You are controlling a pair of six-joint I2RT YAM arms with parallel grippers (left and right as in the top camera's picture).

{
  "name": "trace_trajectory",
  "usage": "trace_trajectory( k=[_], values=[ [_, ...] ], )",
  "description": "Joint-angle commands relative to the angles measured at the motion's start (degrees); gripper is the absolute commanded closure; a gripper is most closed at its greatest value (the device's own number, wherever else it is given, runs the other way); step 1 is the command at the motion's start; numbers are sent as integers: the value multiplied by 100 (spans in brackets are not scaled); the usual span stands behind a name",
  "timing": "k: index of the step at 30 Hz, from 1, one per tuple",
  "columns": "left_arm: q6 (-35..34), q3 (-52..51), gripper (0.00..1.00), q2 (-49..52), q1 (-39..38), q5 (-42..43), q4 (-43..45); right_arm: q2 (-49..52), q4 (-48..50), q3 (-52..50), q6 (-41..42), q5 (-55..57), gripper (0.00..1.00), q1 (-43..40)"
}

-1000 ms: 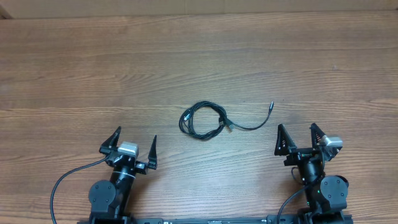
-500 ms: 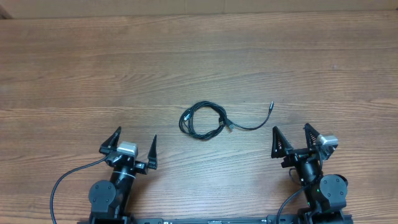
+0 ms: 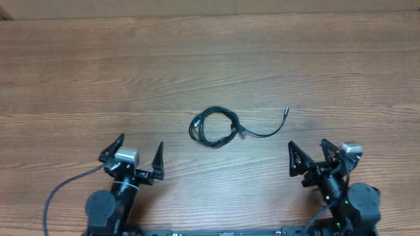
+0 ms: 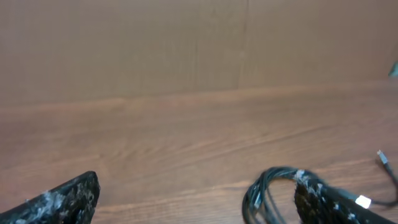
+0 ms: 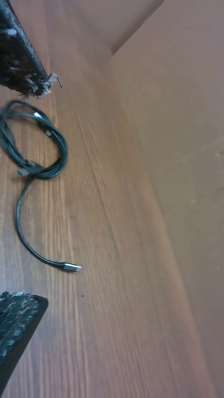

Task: Untangle cables
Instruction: 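Move both grippers toward the coiled black cable bundle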

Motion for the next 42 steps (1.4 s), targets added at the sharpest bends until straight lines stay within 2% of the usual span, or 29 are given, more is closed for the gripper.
trace_trajectory(
  k=[1, 7, 11, 12, 14, 17, 21, 24, 25, 26, 28, 33, 34, 36, 38, 42],
  values=[
    [-197, 872, 1, 634, 4, 76, -201, 302, -310, 658, 20, -59, 0, -20],
    [-295, 2673, 0, 2608, -2, 673, -1027, 1445, -1462, 2090, 17, -101, 0, -20],
    [-348, 4616, 0, 4391, -2, 1342, -2544, 2533, -2433, 3292, 15, -120, 0, -20],
    [-356, 4828, 0, 4575, -4, 1386, -2712, 2695, -2557, 3458, 15, -122, 0, -20],
    [-363, 6050, 0, 5600, -13, 1569, -3768, 3381, -3067, 4120, 15, -144, 0, -20],
    [-382, 7097, 0, 6526, -103, 1742, -4684, 4070, -3622, 4774, 15, -142, 0, -20],
    [-382, 7764, 0, 7464, -299, 2079, -5010, 4782, -3720, 5193, 15, -140, 0, -20],
    [-444, 7748, 0, 8070, -345, 3071, -4946, 5139, -3536, 5193, 59, -885, 0, -20],
    [-444, 7748, 14, 8225, -356, 3204, -4920, 5215, -3486, 5193, 57, -997, 0, -20],
    [-444, 7748, 34, 8391, -391, 3230, -4905, 5333, -3429, 5193, 59, -1091, 0, -20],
    [-553, 7748, 67, 8828, -588, 2883, -4959, 5630, -3397, 5193, 61, -1104, 0, -20],
    [-1497, 7748, 69, 9464, -1285, 957, -5040, 6135, -3381, 5193, 61, -1104, 3, -20],
    [-2050, 7746, 69, 9711, -1624, 262, -5121, 6308, -3381, 5193, 61, -1106, 6, -20],
    [-3027, 7744, 68, 9993, -1891, -494, -5375, 6443, -3381, 5193, 61, -1106, 9, -20],
    [-3606, 7731, 68, 10292, -2111, -796, -5508, 6518, -3377, 5193, 61, -1104, 9, -20],
    [-3797, 7709, 68, 10802, -2459, -793, -5298, 6531, -3305, 5193, 59, -1102, 8, -20]
  ],
)
